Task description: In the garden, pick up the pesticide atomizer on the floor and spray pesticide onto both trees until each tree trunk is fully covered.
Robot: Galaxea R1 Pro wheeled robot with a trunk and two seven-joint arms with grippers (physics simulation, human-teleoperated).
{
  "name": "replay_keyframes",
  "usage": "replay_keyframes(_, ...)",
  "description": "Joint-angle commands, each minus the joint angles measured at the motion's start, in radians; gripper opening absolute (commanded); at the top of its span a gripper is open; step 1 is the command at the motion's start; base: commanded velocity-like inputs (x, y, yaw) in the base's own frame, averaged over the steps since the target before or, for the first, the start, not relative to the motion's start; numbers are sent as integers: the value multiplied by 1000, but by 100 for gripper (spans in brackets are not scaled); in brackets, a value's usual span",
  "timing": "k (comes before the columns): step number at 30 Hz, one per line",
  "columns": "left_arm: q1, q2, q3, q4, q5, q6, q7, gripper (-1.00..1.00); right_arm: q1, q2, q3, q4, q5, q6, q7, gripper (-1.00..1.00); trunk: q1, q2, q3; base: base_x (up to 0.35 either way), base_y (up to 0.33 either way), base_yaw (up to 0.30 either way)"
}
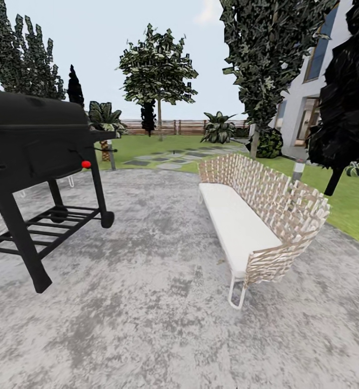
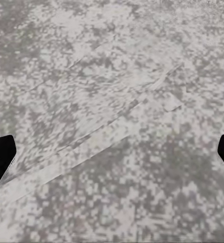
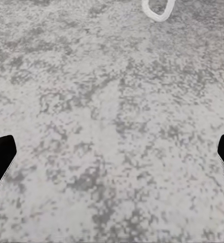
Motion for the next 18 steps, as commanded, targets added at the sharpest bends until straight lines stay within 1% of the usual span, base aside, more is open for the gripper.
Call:
replay_keyframes(1,-1,0,4,1,-1,-3,-1,100,-1,0,0,1,1,-3,0,100,0,0,-1,339,0,0)
replay_keyframes(10,0,4,3,1,-2,-3,-1,100,-1,0,-1,1,1,-3,0,100,0,0,-1,339,16,0)
replay_keyframes(14,0,11,4,0,-1,-3,1,100,-1,0,1,2,1,-3,0,100,0,0,-1,328,132,0)
replay_keyframes(18,0,16,4,0,0,-3,1,100,-1,0,1,2,1,-3,0,100,0,0,-1,301,206,0)
